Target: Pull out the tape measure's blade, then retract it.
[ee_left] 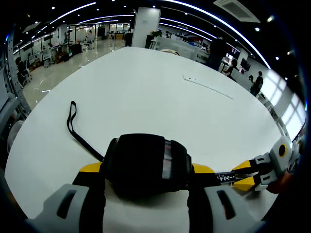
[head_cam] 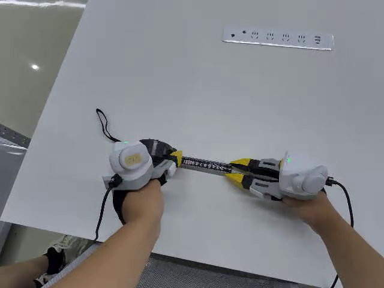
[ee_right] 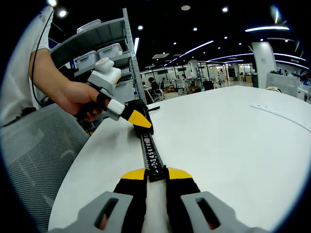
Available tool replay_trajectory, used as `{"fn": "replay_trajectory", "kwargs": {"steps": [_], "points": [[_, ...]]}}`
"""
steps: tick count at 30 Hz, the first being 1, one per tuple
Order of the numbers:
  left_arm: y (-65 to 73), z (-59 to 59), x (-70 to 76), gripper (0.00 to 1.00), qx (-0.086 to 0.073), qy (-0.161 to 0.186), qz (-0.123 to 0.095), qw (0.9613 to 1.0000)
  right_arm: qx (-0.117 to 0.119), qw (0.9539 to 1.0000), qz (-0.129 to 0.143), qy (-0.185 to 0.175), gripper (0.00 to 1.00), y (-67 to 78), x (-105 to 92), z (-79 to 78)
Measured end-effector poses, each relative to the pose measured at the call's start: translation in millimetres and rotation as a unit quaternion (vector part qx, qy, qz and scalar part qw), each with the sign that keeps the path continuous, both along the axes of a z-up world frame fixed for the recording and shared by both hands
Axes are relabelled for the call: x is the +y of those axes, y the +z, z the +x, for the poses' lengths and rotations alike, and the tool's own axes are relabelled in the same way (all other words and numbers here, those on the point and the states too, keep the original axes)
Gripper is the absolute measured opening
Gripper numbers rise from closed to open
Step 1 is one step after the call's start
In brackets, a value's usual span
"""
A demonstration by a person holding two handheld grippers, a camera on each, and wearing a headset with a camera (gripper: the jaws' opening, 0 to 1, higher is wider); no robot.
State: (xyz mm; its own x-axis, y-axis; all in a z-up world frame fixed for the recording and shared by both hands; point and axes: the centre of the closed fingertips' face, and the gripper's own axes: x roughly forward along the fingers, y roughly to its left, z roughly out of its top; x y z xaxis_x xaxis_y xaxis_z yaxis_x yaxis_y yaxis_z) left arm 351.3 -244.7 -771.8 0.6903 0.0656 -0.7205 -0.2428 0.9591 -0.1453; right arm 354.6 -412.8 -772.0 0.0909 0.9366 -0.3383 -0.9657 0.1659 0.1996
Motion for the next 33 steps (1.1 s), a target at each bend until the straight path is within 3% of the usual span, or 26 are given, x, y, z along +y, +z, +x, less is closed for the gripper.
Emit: {"fn": "replay_trajectory", "kwargs": {"steps": [33], "points": [[0.4, 0.4, 0.7, 0.67, 0.002, 0.003, -0.008, 1.0, 0.0, 0.9998, 0.003, 0.018, 0.14, 0.9, 41.2, -1.8]]}}
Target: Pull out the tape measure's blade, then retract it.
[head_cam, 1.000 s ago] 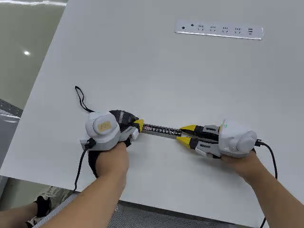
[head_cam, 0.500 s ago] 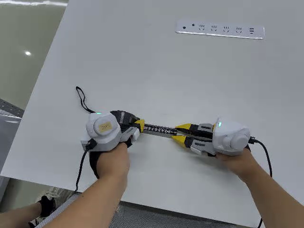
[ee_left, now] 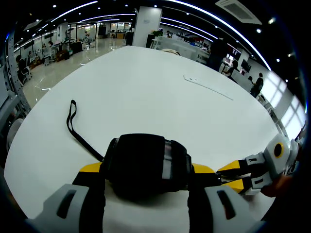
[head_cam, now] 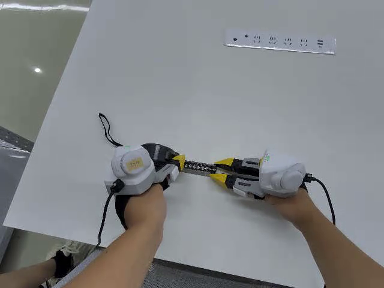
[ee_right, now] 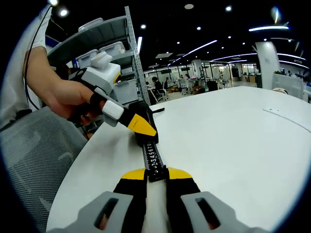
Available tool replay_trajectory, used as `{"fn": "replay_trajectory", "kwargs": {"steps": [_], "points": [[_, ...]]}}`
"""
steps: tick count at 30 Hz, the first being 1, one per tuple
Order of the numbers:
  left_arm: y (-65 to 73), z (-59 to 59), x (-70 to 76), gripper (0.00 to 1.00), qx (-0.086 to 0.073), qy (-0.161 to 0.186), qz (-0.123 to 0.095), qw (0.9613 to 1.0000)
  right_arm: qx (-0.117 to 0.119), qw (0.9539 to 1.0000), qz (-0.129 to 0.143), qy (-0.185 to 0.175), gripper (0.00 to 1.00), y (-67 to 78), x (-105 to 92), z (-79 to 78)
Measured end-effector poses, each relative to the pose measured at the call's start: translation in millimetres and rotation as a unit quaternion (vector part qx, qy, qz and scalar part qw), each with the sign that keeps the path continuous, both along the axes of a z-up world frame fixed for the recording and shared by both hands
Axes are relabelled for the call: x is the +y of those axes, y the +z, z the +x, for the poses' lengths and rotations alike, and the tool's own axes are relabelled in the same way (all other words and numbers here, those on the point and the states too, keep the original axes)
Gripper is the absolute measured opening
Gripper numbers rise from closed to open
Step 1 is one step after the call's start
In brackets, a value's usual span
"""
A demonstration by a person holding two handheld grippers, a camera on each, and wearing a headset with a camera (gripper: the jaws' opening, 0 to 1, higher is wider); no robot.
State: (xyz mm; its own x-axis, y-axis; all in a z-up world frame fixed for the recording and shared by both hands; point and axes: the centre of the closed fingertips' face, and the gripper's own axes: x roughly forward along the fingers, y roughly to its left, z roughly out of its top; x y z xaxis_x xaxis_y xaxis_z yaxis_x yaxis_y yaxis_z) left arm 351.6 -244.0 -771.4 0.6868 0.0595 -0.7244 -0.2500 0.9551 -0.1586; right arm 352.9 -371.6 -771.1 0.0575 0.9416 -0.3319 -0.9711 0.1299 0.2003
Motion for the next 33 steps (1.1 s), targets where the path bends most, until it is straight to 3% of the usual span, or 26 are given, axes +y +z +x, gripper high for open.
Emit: {"fn": "replay_trajectory", "kwargs": {"steps": [33], "points": [[0.1, 0.7, 0.7, 0.67, -0.003, 0.001, -0.012, 0.9999, 0.001, 0.9999, 0.001, 0.016, 0.14, -0.7, 37.1, -3.3]]}}
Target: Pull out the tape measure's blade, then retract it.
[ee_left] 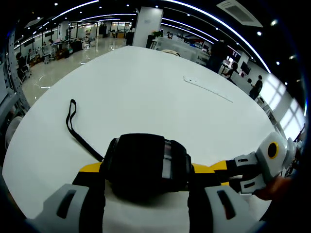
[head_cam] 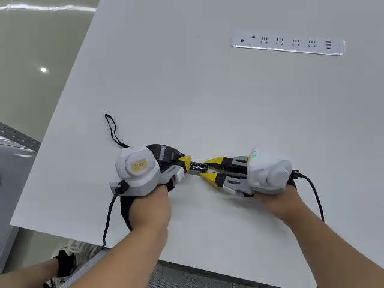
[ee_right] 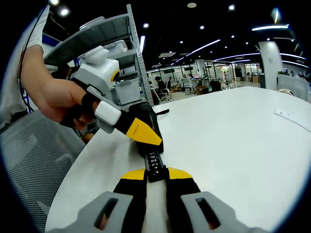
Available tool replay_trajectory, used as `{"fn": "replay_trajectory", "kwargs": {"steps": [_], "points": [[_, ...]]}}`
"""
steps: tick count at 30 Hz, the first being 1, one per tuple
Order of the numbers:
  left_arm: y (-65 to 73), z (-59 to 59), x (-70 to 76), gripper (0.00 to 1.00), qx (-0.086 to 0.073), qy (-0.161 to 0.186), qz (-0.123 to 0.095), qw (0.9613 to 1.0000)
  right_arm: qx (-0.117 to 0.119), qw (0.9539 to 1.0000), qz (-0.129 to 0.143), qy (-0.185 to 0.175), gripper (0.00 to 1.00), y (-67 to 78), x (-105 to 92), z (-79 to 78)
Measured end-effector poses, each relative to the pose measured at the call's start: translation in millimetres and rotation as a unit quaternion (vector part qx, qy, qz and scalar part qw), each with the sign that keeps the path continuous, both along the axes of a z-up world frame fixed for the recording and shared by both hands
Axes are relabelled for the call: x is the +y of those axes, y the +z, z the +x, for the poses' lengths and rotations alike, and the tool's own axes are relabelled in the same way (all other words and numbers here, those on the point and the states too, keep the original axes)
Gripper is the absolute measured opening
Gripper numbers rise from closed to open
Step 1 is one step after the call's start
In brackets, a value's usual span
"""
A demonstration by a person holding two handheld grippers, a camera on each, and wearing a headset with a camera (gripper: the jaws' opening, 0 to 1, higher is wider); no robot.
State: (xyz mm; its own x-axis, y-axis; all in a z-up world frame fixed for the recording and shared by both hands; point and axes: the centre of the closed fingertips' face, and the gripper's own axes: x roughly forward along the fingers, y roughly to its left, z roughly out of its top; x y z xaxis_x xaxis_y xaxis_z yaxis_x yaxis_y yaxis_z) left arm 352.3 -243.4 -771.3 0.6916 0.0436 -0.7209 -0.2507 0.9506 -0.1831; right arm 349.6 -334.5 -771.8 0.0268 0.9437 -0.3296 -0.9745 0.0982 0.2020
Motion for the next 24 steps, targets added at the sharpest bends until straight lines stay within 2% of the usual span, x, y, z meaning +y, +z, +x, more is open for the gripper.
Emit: {"fn": "replay_trajectory", "kwargs": {"steps": [24], "points": [[2.1, -0.7, -0.6, 0.66, -0.002, 0.0, -0.012, 0.9999, 0.001, 1.0, 0.001, 0.004, 0.13, -1.3, 17.1, 2.3]]}}
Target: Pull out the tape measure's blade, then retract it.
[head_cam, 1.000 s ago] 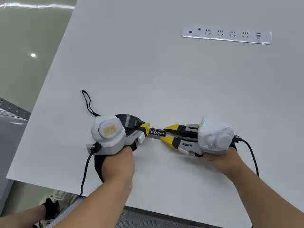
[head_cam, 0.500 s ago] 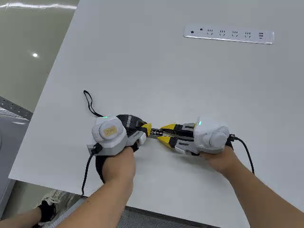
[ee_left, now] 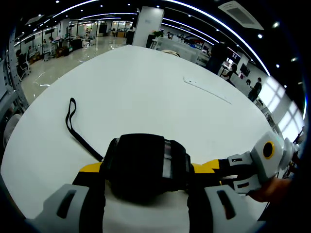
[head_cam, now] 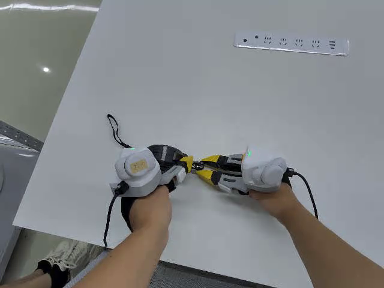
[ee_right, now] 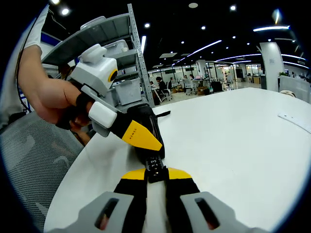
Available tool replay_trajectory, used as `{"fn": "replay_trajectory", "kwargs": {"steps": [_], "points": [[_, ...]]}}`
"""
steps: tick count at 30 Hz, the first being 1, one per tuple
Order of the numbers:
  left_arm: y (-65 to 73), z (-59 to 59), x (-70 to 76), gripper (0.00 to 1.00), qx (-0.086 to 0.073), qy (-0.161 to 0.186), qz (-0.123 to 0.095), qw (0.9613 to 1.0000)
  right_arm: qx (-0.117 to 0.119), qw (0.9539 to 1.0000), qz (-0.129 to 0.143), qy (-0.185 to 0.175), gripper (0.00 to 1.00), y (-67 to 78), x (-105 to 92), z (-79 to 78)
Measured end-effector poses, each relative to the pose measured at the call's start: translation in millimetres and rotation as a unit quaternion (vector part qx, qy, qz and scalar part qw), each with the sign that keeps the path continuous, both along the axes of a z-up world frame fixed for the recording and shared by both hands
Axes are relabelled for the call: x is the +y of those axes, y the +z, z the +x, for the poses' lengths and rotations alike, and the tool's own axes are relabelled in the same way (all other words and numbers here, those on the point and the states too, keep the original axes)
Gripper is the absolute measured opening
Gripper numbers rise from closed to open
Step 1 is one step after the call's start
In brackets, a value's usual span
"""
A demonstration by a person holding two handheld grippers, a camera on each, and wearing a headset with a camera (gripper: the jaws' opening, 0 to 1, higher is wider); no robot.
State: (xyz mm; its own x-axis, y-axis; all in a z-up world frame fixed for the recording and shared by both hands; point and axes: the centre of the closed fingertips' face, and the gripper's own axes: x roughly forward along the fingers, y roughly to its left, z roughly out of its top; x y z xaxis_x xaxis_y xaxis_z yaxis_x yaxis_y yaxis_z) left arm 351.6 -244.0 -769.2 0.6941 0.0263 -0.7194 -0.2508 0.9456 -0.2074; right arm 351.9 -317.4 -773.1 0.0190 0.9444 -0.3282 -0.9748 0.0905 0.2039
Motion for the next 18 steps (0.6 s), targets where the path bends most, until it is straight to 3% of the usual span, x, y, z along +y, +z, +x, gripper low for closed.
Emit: {"fn": "replay_trajectory", "kwargs": {"steps": [18], "points": [[-0.7, -0.7, 0.8, 0.65, 0.01, 0.008, -0.003, 0.9999, -0.009, 0.9998, 0.001, 0.02, 0.12, 1.6, 22.8, -4.2]]}}
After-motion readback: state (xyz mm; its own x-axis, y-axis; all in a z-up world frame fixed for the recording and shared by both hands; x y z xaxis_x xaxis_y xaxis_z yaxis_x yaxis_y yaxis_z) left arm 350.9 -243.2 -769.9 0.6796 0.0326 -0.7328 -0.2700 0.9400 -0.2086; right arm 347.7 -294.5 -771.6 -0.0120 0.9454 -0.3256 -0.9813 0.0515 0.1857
